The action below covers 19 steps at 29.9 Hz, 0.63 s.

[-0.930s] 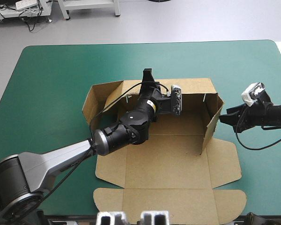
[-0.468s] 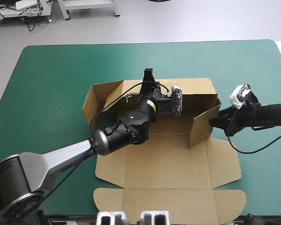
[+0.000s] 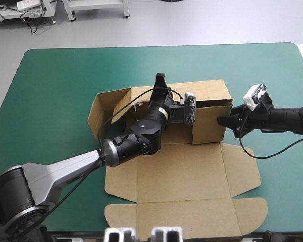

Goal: Fold the box

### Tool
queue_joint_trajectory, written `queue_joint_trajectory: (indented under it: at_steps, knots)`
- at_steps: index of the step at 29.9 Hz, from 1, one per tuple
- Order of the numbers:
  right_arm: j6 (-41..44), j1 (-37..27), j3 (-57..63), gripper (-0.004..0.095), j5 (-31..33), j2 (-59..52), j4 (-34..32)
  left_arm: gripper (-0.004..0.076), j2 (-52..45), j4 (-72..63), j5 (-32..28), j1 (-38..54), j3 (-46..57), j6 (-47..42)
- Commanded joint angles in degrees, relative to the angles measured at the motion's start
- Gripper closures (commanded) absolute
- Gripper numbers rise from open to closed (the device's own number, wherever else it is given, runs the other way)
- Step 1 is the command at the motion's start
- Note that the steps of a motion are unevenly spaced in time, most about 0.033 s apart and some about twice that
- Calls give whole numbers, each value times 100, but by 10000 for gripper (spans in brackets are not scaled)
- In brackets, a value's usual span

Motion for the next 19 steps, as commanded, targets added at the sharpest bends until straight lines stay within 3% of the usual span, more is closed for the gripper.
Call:
queue_joint_trajectory:
  at_steps: [1,2,6,19]
  knots:
    - [101,201,-139,496,-179,14,867,734,-230,27,-39,-37,-142,-29]
    - [269,220,-139,548,-235,57,935,734,-230,27,-39,-37,-142,-29]
    - [346,316,-139,929,-480,133,1012,734,-230,70,-39,-37,-142,-29]
    - [503,316,-139,909,-673,133,1265,703,-222,510,-29,-37,-142,-29]
